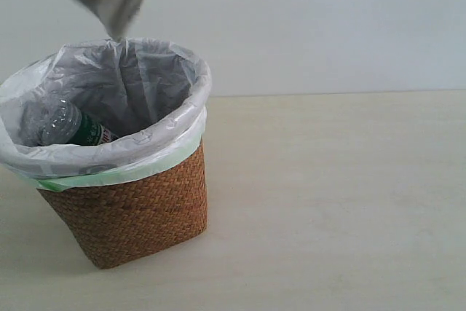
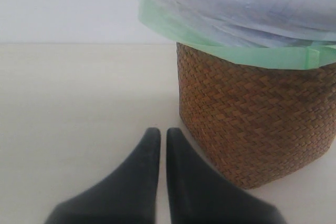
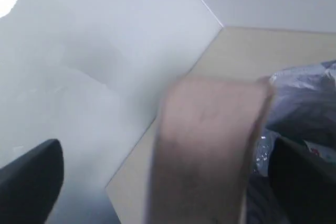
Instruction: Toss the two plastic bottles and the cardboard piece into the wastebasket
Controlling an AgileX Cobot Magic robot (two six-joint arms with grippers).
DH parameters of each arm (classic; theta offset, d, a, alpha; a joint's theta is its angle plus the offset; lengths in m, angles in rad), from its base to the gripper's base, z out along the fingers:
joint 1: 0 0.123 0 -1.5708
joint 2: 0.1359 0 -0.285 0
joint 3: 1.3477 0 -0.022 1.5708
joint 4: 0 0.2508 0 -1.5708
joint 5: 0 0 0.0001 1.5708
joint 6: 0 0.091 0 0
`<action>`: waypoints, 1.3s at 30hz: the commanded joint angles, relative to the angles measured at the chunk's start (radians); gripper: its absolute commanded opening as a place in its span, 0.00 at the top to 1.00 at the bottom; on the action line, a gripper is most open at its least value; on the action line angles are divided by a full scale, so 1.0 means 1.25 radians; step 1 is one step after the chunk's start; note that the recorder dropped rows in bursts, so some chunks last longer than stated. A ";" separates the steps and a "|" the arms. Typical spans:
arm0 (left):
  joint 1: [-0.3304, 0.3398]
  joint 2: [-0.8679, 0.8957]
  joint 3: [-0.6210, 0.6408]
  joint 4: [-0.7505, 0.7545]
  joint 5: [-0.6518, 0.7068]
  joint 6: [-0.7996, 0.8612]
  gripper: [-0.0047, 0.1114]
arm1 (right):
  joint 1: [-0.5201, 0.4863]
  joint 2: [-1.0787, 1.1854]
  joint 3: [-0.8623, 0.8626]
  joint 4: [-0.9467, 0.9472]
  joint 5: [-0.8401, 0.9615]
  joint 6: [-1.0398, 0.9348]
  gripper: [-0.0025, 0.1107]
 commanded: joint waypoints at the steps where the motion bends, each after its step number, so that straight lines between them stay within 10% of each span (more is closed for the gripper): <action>1: -0.007 -0.003 0.003 -0.002 -0.004 0.002 0.93 | 0.003 0.016 -0.004 -0.050 0.014 0.054 0.16; 14: -0.007 -0.003 0.003 -0.002 -0.004 0.002 0.93 | 0.003 0.016 -0.004 -0.075 0.089 0.060 0.22; 16: -0.007 -0.003 0.003 -0.002 -0.004 0.002 0.93 | 0.003 0.012 -0.004 -0.076 0.089 0.060 0.34; 18: -0.007 -0.003 0.003 -0.002 -0.004 0.002 0.93 | 0.003 -0.005 -0.004 -0.124 0.107 0.049 0.80; 20: -0.007 -0.003 0.003 -0.002 -0.004 0.002 0.93 | 0.003 -0.019 -0.004 -0.211 0.134 0.043 0.98; 31: -0.007 -0.003 0.003 -0.002 -0.004 0.002 0.93 | 0.003 -0.169 0.150 -1.054 0.335 0.416 0.98; 39: -0.007 -0.003 0.003 -0.002 -0.004 0.002 0.93 | 0.003 -0.449 0.599 -1.226 0.023 0.601 0.98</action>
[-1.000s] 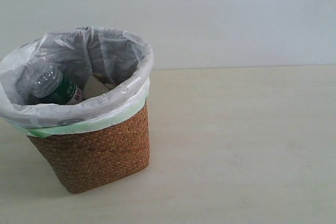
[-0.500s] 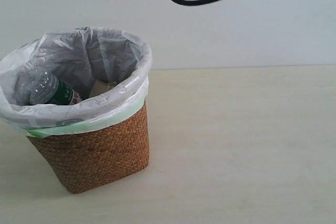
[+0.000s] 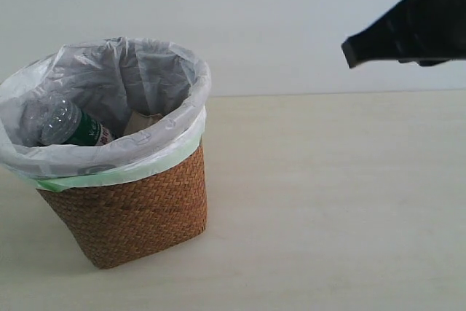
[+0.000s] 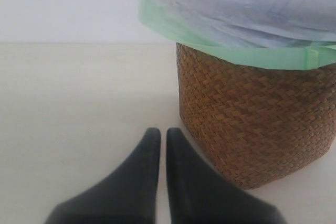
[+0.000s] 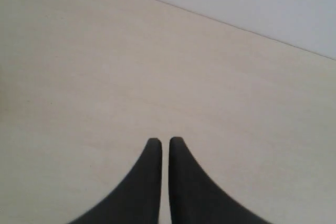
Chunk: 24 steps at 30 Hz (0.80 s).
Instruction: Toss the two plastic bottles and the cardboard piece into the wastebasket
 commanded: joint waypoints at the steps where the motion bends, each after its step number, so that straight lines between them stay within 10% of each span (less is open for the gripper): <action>1: -0.007 -0.003 0.003 -0.002 -0.004 0.002 0.93 | 0.001 -0.131 0.155 -0.031 -0.168 0.049 0.98; 24: -0.007 -0.003 0.003 -0.002 -0.004 0.002 0.93 | 0.001 -0.627 0.398 0.009 -0.196 0.058 0.98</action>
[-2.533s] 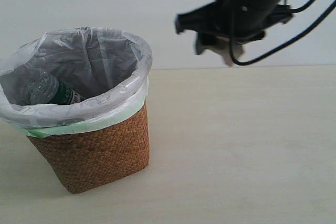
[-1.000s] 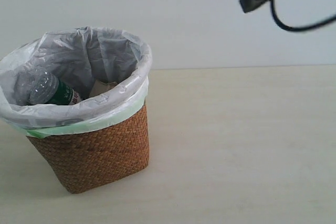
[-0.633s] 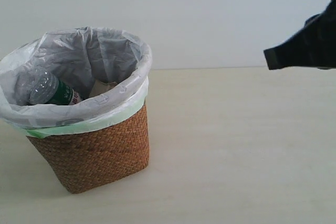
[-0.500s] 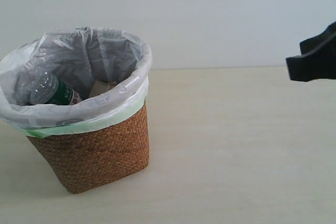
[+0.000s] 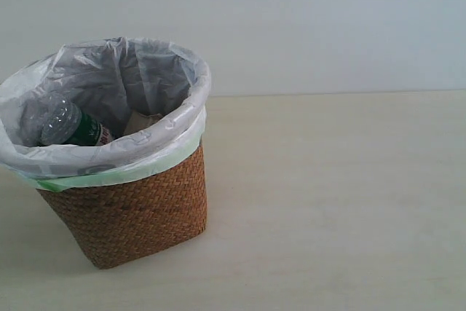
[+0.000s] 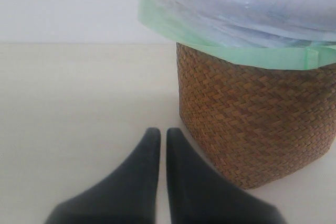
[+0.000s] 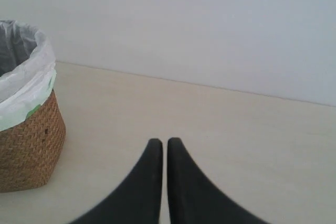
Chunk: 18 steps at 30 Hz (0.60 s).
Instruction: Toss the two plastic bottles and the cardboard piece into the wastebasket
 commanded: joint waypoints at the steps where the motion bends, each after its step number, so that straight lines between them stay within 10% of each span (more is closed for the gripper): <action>1: -0.007 -0.003 0.003 -0.002 -0.004 0.002 0.93 | 0.001 -0.054 0.005 0.006 0.031 0.004 0.98; 18: -0.007 -0.003 0.003 -0.002 -0.004 0.002 0.93 | -0.128 -0.093 0.005 0.009 0.024 0.004 0.98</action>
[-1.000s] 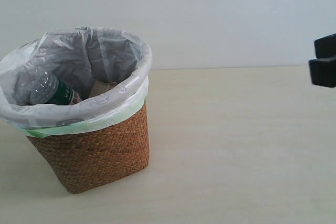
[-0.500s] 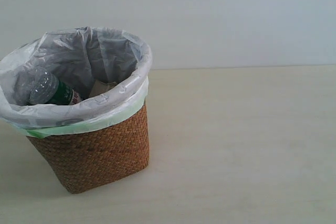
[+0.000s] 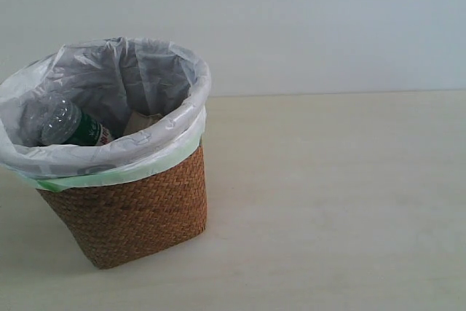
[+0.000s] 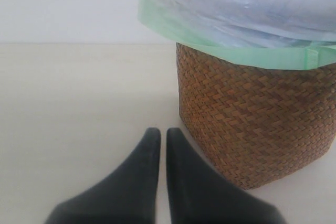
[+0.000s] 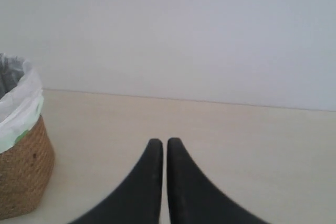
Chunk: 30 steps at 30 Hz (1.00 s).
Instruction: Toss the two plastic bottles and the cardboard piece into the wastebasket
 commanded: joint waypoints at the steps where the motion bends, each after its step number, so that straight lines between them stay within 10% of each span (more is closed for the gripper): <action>1: -0.007 -0.003 0.003 -0.002 -0.004 0.002 0.93 | -0.113 -0.003 0.005 -0.001 -0.001 0.000 0.98; 12: -0.007 -0.003 0.003 -0.002 -0.004 0.002 0.93 | -0.398 -0.175 0.005 -0.001 0.003 0.000 0.98; 30: -0.007 -0.003 0.003 -0.002 -0.006 0.002 0.93 | -0.404 -0.308 -0.015 -0.006 0.003 0.000 0.98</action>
